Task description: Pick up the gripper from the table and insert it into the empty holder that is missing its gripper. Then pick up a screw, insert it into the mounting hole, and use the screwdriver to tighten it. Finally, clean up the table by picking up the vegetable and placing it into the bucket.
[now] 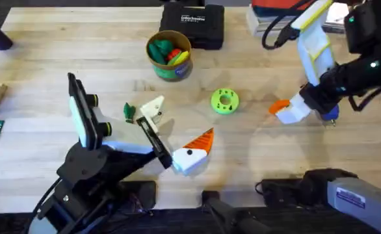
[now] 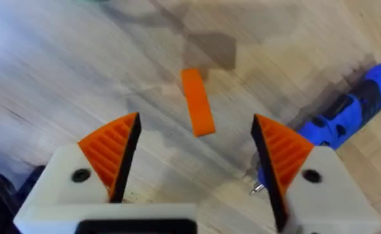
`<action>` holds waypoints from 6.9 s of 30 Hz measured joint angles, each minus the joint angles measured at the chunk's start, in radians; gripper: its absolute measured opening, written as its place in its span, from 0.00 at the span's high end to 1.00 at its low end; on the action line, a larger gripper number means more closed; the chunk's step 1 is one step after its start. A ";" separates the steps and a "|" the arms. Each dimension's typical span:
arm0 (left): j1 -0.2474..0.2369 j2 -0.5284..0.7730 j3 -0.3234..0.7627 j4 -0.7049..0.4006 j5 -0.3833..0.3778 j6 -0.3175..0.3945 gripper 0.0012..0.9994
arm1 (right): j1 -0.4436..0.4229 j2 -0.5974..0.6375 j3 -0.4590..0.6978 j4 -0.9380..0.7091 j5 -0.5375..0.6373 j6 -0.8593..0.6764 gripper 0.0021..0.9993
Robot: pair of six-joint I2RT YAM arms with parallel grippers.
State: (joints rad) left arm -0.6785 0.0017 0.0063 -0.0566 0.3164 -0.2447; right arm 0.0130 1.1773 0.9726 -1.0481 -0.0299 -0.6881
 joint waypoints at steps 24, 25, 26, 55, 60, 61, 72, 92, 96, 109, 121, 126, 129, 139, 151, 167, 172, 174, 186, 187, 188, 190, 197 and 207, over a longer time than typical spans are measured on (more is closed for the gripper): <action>0.000 0.000 0.000 0.000 0.000 0.000 0.01 | 0.000 0.157 0.001 0.016 0.036 -0.109 0.94; 0.000 0.000 0.000 0.000 0.000 0.000 0.01 | 0.002 0.157 0.002 0.017 0.036 -0.109 0.98; 0.000 0.000 0.000 0.000 0.000 0.000 0.01 | 0.002 0.158 0.003 0.016 0.036 -0.108 0.99; 0.000 0.000 0.000 0.000 0.000 -0.003 0.01 | -0.191 -0.307 -0.306 0.405 -0.851 0.490 0.99; 0.000 0.000 0.000 0.000 0.000 -0.003 0.01 | -0.146 -0.186 -0.327 0.487 -0.963 0.819 0.99; 0.000 0.000 0.000 0.000 0.000 -0.003 0.01 | -0.125 -0.158 -0.327 0.500 -0.982 0.860 0.99; 0.000 0.000 0.000 0.000 0.000 -0.003 0.01 | 0.174 0.135 -0.328 0.873 -1.176 1.230 0.99; 0.000 0.000 0.000 0.000 0.000 -0.003 0.01 | 0.348 0.300 -0.328 1.203 -1.332 1.644 0.99; 0.000 0.000 0.000 0.000 0.000 -0.003 0.01 | 0.348 0.300 -0.326 1.203 -1.332 1.658 0.99; 0.000 0.000 0.000 -0.002 -0.025 -0.003 0.01 | 0.393 0.374 -0.247 1.232 -1.343 1.666 0.99; 0.000 0.000 0.000 -0.003 -0.041 -0.006 0.01 | 0.416 0.506 -0.177 1.326 -1.400 1.664 0.99; 0.000 0.000 0.000 -0.003 -0.049 -0.007 0.01 | 0.451 0.544 -0.143 1.331 -1.398 1.664 0.99; 0.001 0.000 0.000 -0.003 -0.056 -0.006 0.01 | 0.458 0.548 -0.133 1.332 -1.391 1.664 0.99; 0.002 0.000 0.000 -0.006 -0.070 -0.013 0.01 | 0.469 0.548 -0.122 1.333 -1.318 1.664 0.99; 0.004 0.000 0.000 -0.008 -0.087 -0.039 0.01 | 0.487 0.548 -0.116 1.342 -1.247 1.664 0.99; 0.004 0.000 0.000 -0.009 -0.102 -0.044 0.01 | 0.494 0.548 -0.111 1.343 -1.228 1.664 0.99; 0.004 0.000 0.000 -0.009 -0.100 -0.043 0.01 | 0.493 0.548 -0.111 1.343 -1.227 1.665 0.93; 0.004 0.000 0.000 -0.008 -0.098 -0.043 0.01 | 0.493 0.548 -0.111 1.342 -1.224 1.664 0.88; 0.004 0.000 0.000 -0.007 -0.087 -0.038 0.01 | 0.489 0.548 -0.111 1.339 -1.215 1.660 0.75; 0.003 0.000 0.000 -0.006 -0.076 -0.035 0.01 | 0.488 0.548 -0.111 1.339 -1.212 1.659 0.72; 0.001 0.000 0.000 -0.006 -0.069 -0.034 0.01 | 0.488 0.548 -0.111 1.339 -1.212 1.660 0.69; -0.002 0.000 0.000 -0.005 -0.057 -0.031 0.01 | 0.486 0.548 -0.111 1.339 -1.209 1.660 0.65; -0.002 0.000 0.000 -0.004 -0.046 -0.026 0.01 | 0.468 0.548 -0.111 1.338 -1.209 1.660 0.28; -0.002 0.000 0.000 -0.004 -0.043 -0.025 0.01 | 0.429 0.548 -0.108 1.358 -1.165 1.649 0.01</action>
State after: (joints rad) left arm -0.6804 0.0017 0.0063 -0.0605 0.2733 -0.2693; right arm 0.4418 1.7252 0.8647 0.3097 -1.1949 0.9612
